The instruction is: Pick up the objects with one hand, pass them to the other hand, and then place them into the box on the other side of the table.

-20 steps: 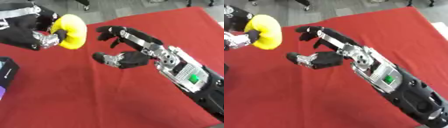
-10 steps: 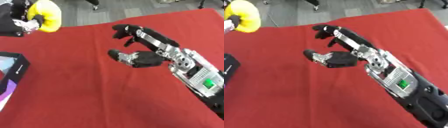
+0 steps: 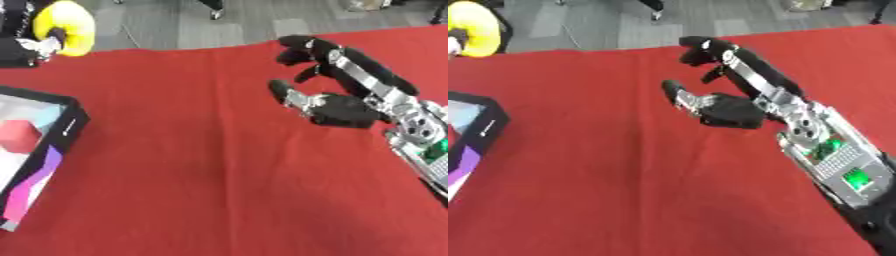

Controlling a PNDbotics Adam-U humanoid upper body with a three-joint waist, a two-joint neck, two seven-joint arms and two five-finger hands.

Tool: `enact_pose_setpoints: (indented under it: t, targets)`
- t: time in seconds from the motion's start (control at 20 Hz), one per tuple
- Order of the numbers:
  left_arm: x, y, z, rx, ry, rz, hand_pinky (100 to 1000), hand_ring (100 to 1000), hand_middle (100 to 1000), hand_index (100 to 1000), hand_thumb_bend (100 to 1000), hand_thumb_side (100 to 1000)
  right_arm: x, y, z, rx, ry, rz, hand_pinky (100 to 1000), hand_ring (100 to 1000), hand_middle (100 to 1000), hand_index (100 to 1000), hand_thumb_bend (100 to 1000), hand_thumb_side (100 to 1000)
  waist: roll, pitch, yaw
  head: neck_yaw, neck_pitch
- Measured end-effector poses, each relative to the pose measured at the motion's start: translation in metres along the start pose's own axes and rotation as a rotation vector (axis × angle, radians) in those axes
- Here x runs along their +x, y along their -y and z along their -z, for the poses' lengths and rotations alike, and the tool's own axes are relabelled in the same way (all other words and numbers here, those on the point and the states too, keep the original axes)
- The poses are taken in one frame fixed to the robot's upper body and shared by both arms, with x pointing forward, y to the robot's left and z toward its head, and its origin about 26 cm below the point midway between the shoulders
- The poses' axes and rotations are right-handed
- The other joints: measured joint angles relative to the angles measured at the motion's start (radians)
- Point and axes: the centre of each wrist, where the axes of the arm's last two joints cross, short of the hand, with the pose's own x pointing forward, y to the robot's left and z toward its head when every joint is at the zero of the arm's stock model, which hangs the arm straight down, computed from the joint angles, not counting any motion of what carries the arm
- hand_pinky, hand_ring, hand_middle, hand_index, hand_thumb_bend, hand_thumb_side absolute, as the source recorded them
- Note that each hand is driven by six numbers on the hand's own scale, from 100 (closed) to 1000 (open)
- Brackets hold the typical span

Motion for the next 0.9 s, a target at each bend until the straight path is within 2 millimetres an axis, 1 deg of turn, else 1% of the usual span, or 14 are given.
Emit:
enact_pose_setpoints:
  t: [0.2,0.4,0.55,0.7,0.9]
  targets:
    - [-0.022,-0.004,-0.002,0.069,-0.068,0.001,746,597,535,626,100,285,-0.007,0.005,-0.006,-0.074,-0.053,0.027,719,860,775,929,122,575,-0.007,0.002,0.001,0.018,0.0]
    - [-0.041,-0.009,-0.006,0.125,-0.138,-0.005,745,600,537,626,100,267,-0.012,0.013,-0.01,-0.144,-0.083,0.049,714,859,770,927,149,548,-0.012,0.003,0.001,0.04,0.0]
    - [-0.057,-0.008,-0.01,0.145,-0.193,0.0,745,604,540,628,100,251,-0.014,0.021,-0.012,-0.193,-0.085,0.072,708,854,764,924,179,522,-0.015,0.006,0.0,0.056,0.0]
    - [-0.071,-0.008,-0.015,0.156,-0.243,0.016,748,612,547,635,100,226,-0.015,0.028,-0.013,-0.242,-0.085,0.094,702,838,757,919,167,537,-0.015,0.008,0.0,0.072,0.0]
    - [-0.088,-0.005,-0.021,0.156,-0.302,0.033,749,617,554,639,100,215,-0.016,0.037,-0.015,-0.303,-0.085,0.124,698,833,751,917,167,530,-0.019,0.009,-0.001,0.091,0.0]
